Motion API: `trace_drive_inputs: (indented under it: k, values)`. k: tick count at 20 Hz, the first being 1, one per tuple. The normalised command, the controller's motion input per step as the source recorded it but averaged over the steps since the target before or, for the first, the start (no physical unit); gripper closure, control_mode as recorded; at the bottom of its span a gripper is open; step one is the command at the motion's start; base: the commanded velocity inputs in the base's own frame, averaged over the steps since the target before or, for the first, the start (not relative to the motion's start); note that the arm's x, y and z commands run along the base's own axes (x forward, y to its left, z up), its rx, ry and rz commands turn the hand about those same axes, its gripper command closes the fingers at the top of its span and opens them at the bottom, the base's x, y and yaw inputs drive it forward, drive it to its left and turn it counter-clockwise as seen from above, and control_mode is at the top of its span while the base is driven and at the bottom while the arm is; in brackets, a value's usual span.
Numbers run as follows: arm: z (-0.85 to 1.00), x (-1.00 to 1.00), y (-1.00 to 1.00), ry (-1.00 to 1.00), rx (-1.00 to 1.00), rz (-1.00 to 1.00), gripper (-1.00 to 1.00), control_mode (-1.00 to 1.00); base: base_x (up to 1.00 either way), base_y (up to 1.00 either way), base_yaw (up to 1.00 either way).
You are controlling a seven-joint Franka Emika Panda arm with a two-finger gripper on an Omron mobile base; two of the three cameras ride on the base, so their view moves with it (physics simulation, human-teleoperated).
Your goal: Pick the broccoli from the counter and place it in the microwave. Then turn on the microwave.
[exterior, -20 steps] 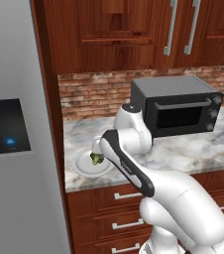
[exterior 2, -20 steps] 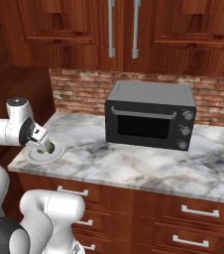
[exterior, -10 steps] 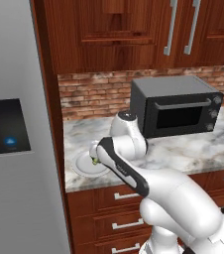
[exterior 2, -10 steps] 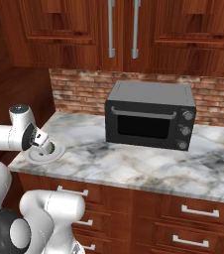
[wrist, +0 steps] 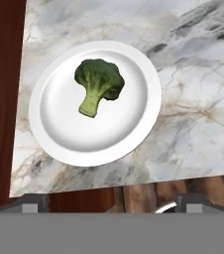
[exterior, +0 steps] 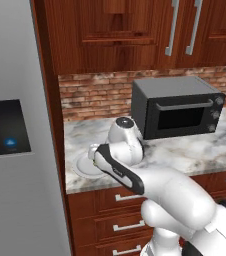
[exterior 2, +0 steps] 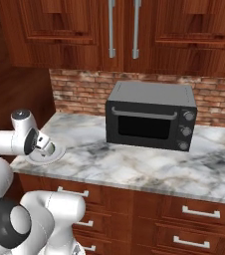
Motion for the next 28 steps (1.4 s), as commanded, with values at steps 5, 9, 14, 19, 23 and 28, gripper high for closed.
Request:
trace_drive_inputs:
  k: [5, 9, 14, 19, 23, 28]
  values:
    - [-0.14, 0.23, 0.01, -0.01, 0.00, -0.02, -1.00, -1.00, 0.00, 0.00, 0.00]
    - [-0.11, 0.24, 0.00, 0.00, 0.00, -0.02, -1.00, -1.00, 0.00, 0.00, 0.00]
    - [-0.10, 0.22, 0.07, 0.00, 0.00, -0.03, -1.00, -1.00, 0.00, 0.00, 0.00]
    - [-0.13, 0.22, 0.11, 0.00, 0.00, -0.05, -1.00, -1.00, 0.00, 0.00, 0.00]
    - [-0.14, 0.18, 0.11, 0.00, 0.00, -0.05, -1.00, -1.00, 0.00, 0.00, 0.00]
    - [-0.16, 0.13, 0.06, 0.00, 0.00, -0.05, -1.00, -1.00, 0.00, 0.00, 0.00]
